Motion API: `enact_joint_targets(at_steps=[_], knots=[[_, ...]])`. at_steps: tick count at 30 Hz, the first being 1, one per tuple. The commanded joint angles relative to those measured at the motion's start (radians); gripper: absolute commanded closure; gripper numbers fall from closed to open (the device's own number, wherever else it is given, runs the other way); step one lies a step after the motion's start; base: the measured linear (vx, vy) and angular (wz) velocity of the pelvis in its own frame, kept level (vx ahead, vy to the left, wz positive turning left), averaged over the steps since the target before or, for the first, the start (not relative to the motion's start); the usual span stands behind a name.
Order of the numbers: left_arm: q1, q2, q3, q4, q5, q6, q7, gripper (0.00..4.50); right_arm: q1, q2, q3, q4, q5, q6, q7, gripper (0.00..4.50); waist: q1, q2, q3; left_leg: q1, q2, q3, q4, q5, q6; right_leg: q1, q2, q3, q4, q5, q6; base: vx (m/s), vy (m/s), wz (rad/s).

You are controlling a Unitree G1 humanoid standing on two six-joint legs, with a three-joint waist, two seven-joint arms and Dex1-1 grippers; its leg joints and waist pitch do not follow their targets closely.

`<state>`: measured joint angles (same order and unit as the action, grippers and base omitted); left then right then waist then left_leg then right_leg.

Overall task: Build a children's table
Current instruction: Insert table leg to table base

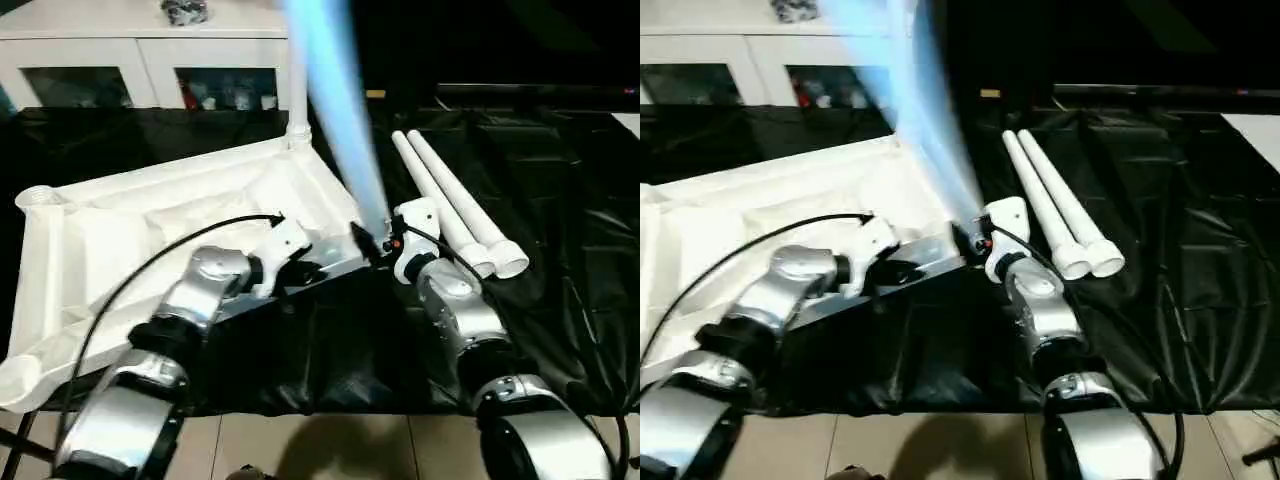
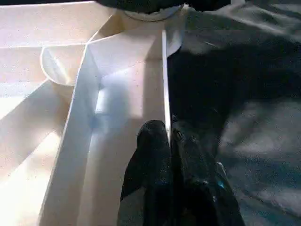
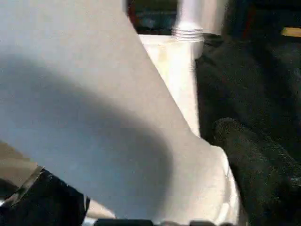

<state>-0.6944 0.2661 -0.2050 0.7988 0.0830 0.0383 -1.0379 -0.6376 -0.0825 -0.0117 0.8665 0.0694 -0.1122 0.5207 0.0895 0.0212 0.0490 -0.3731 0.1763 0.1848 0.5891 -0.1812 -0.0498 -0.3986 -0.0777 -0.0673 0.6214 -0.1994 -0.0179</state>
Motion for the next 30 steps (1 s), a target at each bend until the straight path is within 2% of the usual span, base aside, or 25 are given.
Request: enact_joint_targets(at_steps=[1, 2, 5, 7, 9, 13, 18, 22, 26, 30], knots=[[0.006, -0.017, -0.015, -0.052, -0.055, -0.051, -0.069, 4.50, 0.034, 0.003, 0.048, 0.002, 0.009, 0.038, 0.099, 0.66, 0.003, -0.008, -0.063, 0.008, 0.056, -0.019, -0.066, -0.152, 0.076, 0.052, -0.081, 0.051, -0.072, -0.103, -0.236, 0.000, 0.000, 0.00], [0.008, -0.005, -0.014, -0.055, -0.060, -0.054, -0.091, 4.50, 0.047, -0.017, 0.049, -0.015, 0.022, 0.046, 0.150, 0.66, 0.006, -0.003, -0.063, 0.011, 0.059, -0.018, -0.065, -0.156, 0.080, 0.051, -0.080, 0.050, -0.072, -0.096, -0.242, 0.000, 0.000, 0.00], [0.010, 0.006, -0.011, -0.058, -0.066, -0.059, -0.115, 4.50, 0.059, -0.039, 0.050, -0.028, 0.033, 0.048, 0.207, 0.86, 0.009, -0.005, -0.063, 0.010, 0.061, -0.017, -0.065, -0.160, 0.082, 0.050, -0.080, 0.050, -0.072, -0.092, -0.252, 0.000, 0.000, 0.00], [0.011, 0.011, -0.011, -0.059, -0.066, -0.060, -0.127, 4.50, 0.067, -0.054, 0.052, -0.027, 0.032, 0.046, 0.239, 1.08, 0.012, -0.002, -0.062, 0.011, 0.061, -0.018, -0.068, -0.181, 0.068, 0.050, -0.082, 0.049, -0.075, -0.134, -0.251, 0.000, 0.000, 0.00], [0.011, 0.015, -0.010, -0.056, -0.063, -0.065, -0.134, 4.50, 0.075, -0.064, 0.049, -0.026, 0.034, 0.043, 0.261, 1.25, 0.012, -0.005, -0.062, 0.012, 0.061, -0.019, -0.068, -0.190, 0.060, 0.050, -0.083, 0.050, -0.077, -0.150, -0.248, 0.000, 0.000, 0.00], [0.010, 0.019, -0.008, -0.055, -0.061, -0.066, -0.136, 4.50, 0.082, -0.068, 0.042, -0.030, 0.042, 0.049, 0.272, 1.57, 0.013, -0.003, -0.064, 0.010, 0.061, -0.019, -0.067, -0.170, 0.064, 0.049, -0.082, 0.050, -0.074, -0.117, -0.252, 0.000, 0.000, 0.00], [0.018, 0.036, -0.004, -0.068, -0.069, -0.061, -0.169, 4.50, 0.102, -0.075, 0.039, -0.042, 0.054, 0.075, 0.305, 1.68, 0.017, -0.002, -0.063, 0.010, 0.062, -0.019, -0.068, -0.174, 0.067, 0.049, -0.082, 0.049, -0.075, -0.122, -0.252, 0.000, 0.000, 0.00], [0.025, 0.049, -0.002, -0.082, -0.077, -0.060, -0.201, 4.50, 0.111, -0.079, 0.044, -0.038, 0.050, 0.078, 0.323, 1.70, 0.016, -0.001, -0.062, 0.011, 0.063, -0.020, -0.071, -0.196, 0.058, 0.048, -0.083, 0.049, -0.076, -0.143, -0.253, 0.000, 0.000, 0.00], [0.030, 0.059, 0.006, -0.092, -0.097, -0.058, -0.243, 4.50, 0.125, -0.091, 0.055, -0.036, 0.045, 0.085, 0.359, 1.70, 0.016, 0.000, -0.063, 0.011, 0.063, -0.019, -0.070, -0.186, 0.058, 0.049, -0.082, 0.049, -0.074, -0.121, -0.256, 0.000, 0.000, 0.00], [0.051, 0.084, -0.008, -0.113, -0.119, -0.065, -0.346, 4.50, 0.166, -0.126, 0.086, -0.080, 0.064, 0.118, 0.475, 1.70, 0.018, -0.002, -0.064, 0.009, 0.064, -0.019, -0.069, -0.171, 0.077, 0.053, -0.083, 0.048, -0.072, -0.094, -0.260, 0.000, 0.000, 0.00]])
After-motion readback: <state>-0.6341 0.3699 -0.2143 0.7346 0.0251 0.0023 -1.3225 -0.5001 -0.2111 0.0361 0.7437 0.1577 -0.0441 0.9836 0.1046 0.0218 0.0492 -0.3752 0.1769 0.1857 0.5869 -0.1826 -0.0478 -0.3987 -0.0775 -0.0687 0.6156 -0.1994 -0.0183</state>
